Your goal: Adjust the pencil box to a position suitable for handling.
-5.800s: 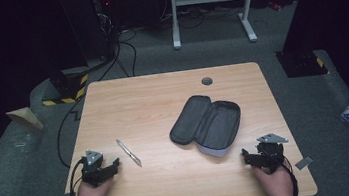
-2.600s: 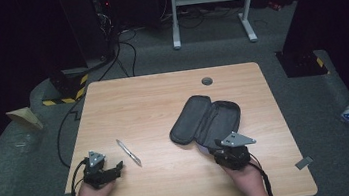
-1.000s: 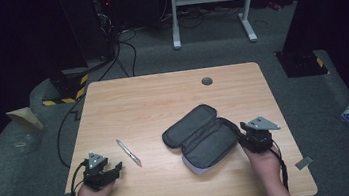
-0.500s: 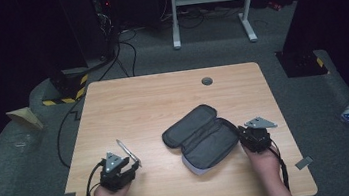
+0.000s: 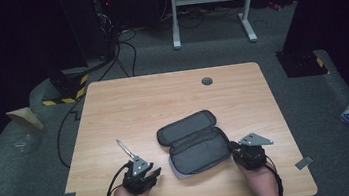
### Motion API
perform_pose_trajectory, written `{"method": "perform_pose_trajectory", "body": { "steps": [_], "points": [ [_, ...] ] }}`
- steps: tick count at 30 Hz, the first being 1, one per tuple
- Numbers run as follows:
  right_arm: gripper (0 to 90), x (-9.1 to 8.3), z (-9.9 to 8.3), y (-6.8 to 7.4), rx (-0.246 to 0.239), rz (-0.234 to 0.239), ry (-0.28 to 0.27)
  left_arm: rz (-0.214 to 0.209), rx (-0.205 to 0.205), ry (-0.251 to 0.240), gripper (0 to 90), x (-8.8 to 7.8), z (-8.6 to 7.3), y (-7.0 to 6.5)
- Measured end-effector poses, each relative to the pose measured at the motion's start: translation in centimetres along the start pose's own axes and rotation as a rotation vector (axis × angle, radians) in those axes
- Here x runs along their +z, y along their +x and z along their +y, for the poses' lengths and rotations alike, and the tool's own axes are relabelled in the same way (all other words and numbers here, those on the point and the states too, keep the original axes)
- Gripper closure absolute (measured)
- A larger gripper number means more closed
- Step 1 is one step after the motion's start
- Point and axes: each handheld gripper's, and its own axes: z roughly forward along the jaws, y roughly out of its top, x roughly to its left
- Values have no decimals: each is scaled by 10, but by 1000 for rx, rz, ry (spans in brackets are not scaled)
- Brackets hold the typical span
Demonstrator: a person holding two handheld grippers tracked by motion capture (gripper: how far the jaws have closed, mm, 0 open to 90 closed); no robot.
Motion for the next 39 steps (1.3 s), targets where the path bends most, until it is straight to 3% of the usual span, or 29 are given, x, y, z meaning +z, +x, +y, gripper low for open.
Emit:
{"method": "perform_pose_trajectory", "body": {
  "steps": [9, 13, 16, 19, 23, 32, 39],
  "points": [
    [679, 3, -1, 39, -71, 73, 11, 1, -38, 3, 619, 1, -3, 8],
    [660, -9, 5, 31, -54, 81, -74, 9, -53, -3, 621, -1, -5, 10],
    [673, -13, 4, 18, -16, 33, -103, 14, -51, 2, 626, 0, -5, 11],
    [683, -3, -2, 10, -21, -25, -41, 8, -48, 12, 639, 1, -5, 9],
    [679, 11, -9, 13, -34, -5, 26, 5, -37, 10, 647, 1, -4, 7],
    [690, 13, -12, 21, -50, 23, 40, 3, -54, -1, 664, 7, -3, 12],
    [687, 23, -8, 18, -48, 10, 29, 24, -67, -13, 666, 18, 4, 21]
  ]
}}
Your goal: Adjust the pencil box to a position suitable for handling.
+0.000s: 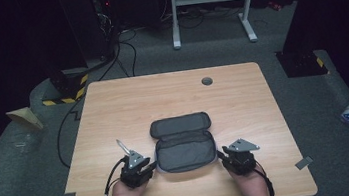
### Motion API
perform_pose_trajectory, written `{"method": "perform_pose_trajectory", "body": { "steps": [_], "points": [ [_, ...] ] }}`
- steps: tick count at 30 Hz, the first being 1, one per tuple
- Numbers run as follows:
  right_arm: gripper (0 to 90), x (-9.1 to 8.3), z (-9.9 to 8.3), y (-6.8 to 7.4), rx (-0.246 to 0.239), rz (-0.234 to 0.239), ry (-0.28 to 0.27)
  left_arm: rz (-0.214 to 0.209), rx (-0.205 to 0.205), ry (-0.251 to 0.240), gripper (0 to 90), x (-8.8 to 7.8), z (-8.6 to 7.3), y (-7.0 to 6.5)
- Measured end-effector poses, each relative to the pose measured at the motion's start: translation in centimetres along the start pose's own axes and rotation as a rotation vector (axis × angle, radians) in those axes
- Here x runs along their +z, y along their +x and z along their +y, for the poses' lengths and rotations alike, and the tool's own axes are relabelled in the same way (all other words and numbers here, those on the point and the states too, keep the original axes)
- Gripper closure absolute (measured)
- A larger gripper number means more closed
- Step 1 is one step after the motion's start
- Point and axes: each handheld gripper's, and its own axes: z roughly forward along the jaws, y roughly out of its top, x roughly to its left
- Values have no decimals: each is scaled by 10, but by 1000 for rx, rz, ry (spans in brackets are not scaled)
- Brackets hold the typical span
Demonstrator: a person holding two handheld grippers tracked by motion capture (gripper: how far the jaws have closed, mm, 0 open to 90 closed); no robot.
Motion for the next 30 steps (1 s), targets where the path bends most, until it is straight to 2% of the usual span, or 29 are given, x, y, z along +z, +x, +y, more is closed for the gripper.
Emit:
{"method": "perform_pose_trajectory", "body": {
  "steps": [5, 10, 18, 24, 27, 30],
  "points": [
    [685, 7, 4, -1, 18, -2, -3, 14, -15, -16, 673, 6, 4, 9],
    [669, 10, 5, 0, 3, -14, 1, 29, -14, -24, 672, 5, 3, 13],
    [642, -3, 2, -7, 18, -26, -23, 80, -10, -61, 662, -9, 1, 21],
    [608, -13, -5, -19, -2, -57, -20, 119, -32, -81, 654, -23, -3, 34],
    [587, -18, -11, -25, 10, -65, -11, 135, -55, -86, 654, -29, -6, 41],
    [580, -23, -19, -27, -29, -75, 3, 148, -72, -86, 657, -33, -9, 46]
  ]
}}
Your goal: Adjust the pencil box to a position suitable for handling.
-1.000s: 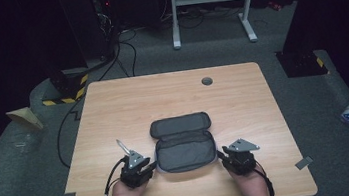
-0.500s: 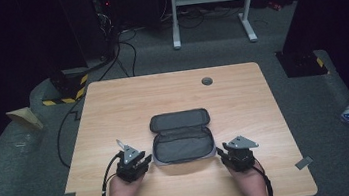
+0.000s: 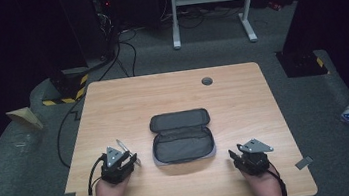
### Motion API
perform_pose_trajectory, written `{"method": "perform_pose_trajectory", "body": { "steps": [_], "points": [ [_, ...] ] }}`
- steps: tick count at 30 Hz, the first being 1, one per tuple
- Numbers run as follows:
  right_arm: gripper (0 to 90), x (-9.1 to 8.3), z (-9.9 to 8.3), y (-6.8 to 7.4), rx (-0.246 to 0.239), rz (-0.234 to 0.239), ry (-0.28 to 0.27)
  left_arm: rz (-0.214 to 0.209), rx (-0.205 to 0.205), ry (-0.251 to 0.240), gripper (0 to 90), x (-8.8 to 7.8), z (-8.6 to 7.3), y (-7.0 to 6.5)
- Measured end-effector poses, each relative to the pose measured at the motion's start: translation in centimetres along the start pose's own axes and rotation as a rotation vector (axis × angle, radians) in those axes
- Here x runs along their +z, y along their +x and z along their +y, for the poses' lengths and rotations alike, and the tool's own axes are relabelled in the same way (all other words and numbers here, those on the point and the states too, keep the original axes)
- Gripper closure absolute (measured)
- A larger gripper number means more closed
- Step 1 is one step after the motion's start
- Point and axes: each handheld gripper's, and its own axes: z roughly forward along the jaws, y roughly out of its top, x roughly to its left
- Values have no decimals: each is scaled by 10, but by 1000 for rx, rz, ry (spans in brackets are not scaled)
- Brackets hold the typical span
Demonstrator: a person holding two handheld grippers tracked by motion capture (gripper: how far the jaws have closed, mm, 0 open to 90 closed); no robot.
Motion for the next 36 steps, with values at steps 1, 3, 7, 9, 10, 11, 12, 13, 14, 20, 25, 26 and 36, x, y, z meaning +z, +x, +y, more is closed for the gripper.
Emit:
{"method": "perform_pose_trajectory", "body": {
  "steps": [1, 3, 7, 9, 10, 11, 12, 13, 14, 20, 25, 26, 36],
  "points": [
    [580, -1, -3, -1, -3, -2, 7, 3, -5, -1, 658, -1, 0, 2],
    [580, -2, -7, -2, 6, -6, 16, 18, -20, -6, 658, -1, 0, 6],
    [574, 0, -7, -4, 18, -5, 17, 31, -56, 2, 664, -1, -2, 16],
    [573, 4, -7, -5, 21, -1, 25, 39, -75, 14, 664, 2, -4, 20],
    [572, 5, -7, -5, 24, -2, 32, 43, -93, 14, 664, 4, -4, 22],
    [572, 6, -6, -5, 29, -3, 33, 43, -99, 18, 662, 6, -4, 24],
    [572, 6, -6, -6, 25, -4, 28, 37, -112, 19, 655, 8, -4, 26],
    [572, 6, -6, -7, 27, -2, 30, 32, -122, 15, 644, 10, -4, 27],
    [573, 7, -6, -7, 29, -2, 33, 28, -137, 14, 635, 11, -3, 27],
    [574, 8, -6, -6, 22, 1, 37, 43, -75, 25, 505, 20, 3, 2],
    [571, 7, -6, -5, 22, 2, 39, 117, -54, 88, 322, 28, 4, -6],
    [570, 7, -6, -5, 23, 3, 39, 130, -49, 100, 315, 29, 4, -5],
    [564, 7, -7, -5, 25, 8, 37, 107, -48, 146, 364, 19, -5, 4]
  ]
}}
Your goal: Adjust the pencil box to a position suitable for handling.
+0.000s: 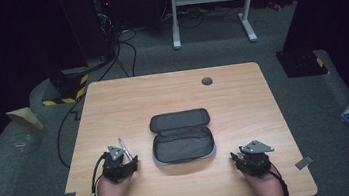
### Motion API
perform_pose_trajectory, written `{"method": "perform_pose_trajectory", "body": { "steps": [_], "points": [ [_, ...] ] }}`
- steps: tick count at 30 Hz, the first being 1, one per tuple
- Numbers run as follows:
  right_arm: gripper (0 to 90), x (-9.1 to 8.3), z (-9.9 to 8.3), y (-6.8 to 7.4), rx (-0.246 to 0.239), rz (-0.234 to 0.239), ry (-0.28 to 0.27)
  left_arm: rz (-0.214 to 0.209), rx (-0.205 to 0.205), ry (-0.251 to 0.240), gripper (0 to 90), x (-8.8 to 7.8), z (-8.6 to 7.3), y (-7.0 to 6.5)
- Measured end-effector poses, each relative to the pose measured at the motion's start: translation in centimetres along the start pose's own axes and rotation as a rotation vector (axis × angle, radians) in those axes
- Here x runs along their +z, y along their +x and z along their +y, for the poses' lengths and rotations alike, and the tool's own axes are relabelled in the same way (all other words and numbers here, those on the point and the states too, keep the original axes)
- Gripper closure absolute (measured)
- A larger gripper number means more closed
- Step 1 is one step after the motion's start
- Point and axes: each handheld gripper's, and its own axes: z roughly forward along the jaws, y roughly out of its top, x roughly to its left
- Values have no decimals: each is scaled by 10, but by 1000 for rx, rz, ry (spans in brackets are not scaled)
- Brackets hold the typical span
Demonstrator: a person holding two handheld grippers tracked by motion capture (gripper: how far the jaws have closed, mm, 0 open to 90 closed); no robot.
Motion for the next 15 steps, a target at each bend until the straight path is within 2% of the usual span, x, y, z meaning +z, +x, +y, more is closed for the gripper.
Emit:
{"method": "perform_pose_trajectory", "body": {
  "steps": [7, 15],
  "points": [
    [563, 0, 0, 0, 1, 2, 2, -9, -18, 30, 402, -8, -7, 15],
    [562, 1, 1, 0, 4, 5, 6, -20, -48, 35, 459, -17, -15, 32]
  ]
}}
